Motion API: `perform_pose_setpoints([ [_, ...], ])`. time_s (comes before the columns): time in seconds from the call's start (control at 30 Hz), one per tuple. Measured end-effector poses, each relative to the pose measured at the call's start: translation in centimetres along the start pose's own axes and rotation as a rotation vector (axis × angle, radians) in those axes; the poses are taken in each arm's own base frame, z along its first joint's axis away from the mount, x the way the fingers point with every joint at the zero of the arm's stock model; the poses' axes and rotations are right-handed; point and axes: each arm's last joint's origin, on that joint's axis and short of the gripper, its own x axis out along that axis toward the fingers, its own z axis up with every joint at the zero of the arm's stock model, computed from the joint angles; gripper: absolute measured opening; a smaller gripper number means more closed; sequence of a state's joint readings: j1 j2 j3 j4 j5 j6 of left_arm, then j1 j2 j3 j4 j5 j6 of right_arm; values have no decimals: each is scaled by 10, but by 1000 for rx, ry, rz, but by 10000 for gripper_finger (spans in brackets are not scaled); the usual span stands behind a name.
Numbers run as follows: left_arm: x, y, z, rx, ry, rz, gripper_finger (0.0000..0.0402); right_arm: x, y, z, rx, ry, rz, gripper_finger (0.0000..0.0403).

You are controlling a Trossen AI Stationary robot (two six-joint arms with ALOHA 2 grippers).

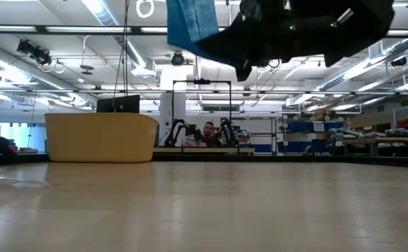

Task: Roll bandage
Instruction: Roll the blue bandage

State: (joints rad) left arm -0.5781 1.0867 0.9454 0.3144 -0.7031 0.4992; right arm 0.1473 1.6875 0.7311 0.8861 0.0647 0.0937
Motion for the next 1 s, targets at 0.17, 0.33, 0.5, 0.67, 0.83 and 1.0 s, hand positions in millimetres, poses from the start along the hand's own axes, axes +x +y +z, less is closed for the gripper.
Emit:
perform_pose_setpoints([
  [0.17, 0, 1, -6, 113, 98, 84, 19, -4, 46, 0, 20, -62, 70, 0],
  [0.33, -1, 1, -13, 191, 192, 149, 19, -18, 79, 15, 22, -136, 81, 0],
  [0.5, 1, 0, -30, 241, 253, 184, 19, -19, 101, 41, -31, -200, 131, 0],
  [0.67, 2, -3, -57, 294, 319, 196, 19, -14, 107, 72, -75, -189, 123, 0],
  [0.83, 2, -11, -78, 343, 364, 175, 19, -13, 101, 102, -129, -129, 55, 1],
  [1.0, -1, -18, -89, 333, 369, 128, 19, -19, 90, 131, -146, -91, -11, 1],
])
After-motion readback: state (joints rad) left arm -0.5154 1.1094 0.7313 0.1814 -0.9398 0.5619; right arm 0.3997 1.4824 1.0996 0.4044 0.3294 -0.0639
